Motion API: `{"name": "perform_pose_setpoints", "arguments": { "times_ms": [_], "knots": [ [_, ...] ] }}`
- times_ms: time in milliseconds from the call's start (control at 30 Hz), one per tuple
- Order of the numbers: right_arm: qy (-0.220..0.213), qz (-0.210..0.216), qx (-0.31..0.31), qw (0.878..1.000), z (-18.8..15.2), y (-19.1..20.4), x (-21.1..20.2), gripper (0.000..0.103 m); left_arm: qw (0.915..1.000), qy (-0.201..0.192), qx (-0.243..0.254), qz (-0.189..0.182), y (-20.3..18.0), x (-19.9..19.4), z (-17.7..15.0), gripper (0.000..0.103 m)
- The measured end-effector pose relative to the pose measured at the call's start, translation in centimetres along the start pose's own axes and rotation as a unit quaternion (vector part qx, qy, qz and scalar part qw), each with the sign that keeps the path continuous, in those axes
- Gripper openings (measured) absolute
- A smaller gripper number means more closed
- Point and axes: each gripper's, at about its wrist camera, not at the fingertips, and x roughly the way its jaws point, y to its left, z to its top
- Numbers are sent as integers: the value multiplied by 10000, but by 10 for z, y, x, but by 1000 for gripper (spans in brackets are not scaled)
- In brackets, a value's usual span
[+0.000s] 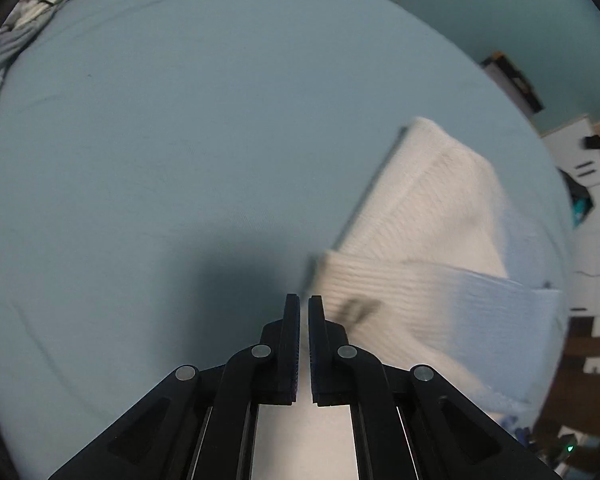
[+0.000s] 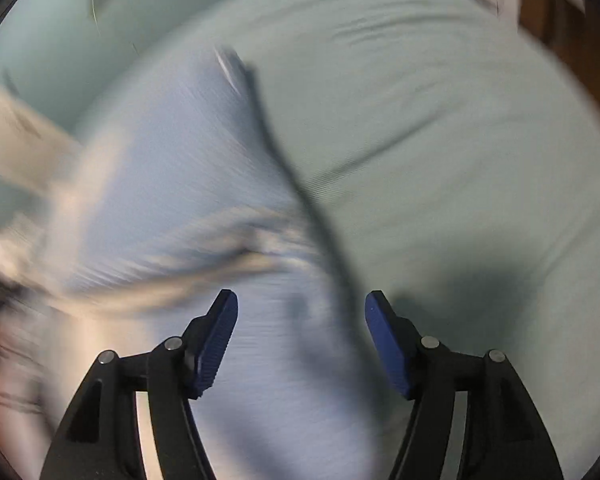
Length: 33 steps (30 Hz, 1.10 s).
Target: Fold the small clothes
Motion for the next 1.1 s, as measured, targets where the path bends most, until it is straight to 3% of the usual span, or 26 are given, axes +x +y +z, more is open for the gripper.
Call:
{"name": "perform_pose_setpoints", "arguments": {
  "times_ms": [67, 167, 233, 267, 333, 467, 567, 633, 733, 767, 833, 1000, 1100],
  "knots": [
    [-388, 857, 607, 9937, -1, -5, -11, 86, 9993, -119, 361, -2, -18, -4, -11, 3],
    [-399, 1282, 1129, 9845, 19, -13, 7, 85, 9966, -98, 782, -246, -55, -2, -24, 3],
    [-208, 1872, 1381, 9723, 23, -10, 30, 70, 9928, -109, 1123, -407, -80, -2, -33, 3],
    [-72, 2112, 1497, 9659, 21, -3, 47, 53, 9904, -155, 1316, -384, -94, -1, -38, 3],
    [-86, 1995, 1473, 9687, 19, 2, 57, 50, 9835, -294, 1781, -118, -126, 6, -50, 3],
    [-548, 1318, 842, 9862, 29, 38, 54, 51, 9747, -415, 2194, 63, -146, 1, -62, 3],
    [-508, 442, -138, 9976, 27, 82, 63, 52, 9772, -229, 2097, 248, -152, 15, -61, 3],
    [-492, -48, -697, 9963, 37, 106, 74, 52, 9793, -125, 1971, 438, -156, 36, -54, 3],
    [-214, -557, -1181, 9912, 49, 133, 95, 52, 9776, 125, 1790, 1103, -141, 62, -51, 3],
    [-50, -612, -1233, 9905, 45, 134, 101, 52, 9780, 175, 1707, 1185, -134, 64, -51, 3],
    [193, -638, -1229, 9902, 46, 115, 102, 52, 9838, 74, 1542, 917, -120, 55, -53, 3],
    [425, -445, -757, 9952, 42, 103, 95, 52, 9775, 145, 1582, 1391, -89, 26, -67, 3],
    [159, -129, -483, 9986, 44, 80, 73, 52, 9772, -33, 1618, 1373, -73, -6, -73, 3]
  ]
}}
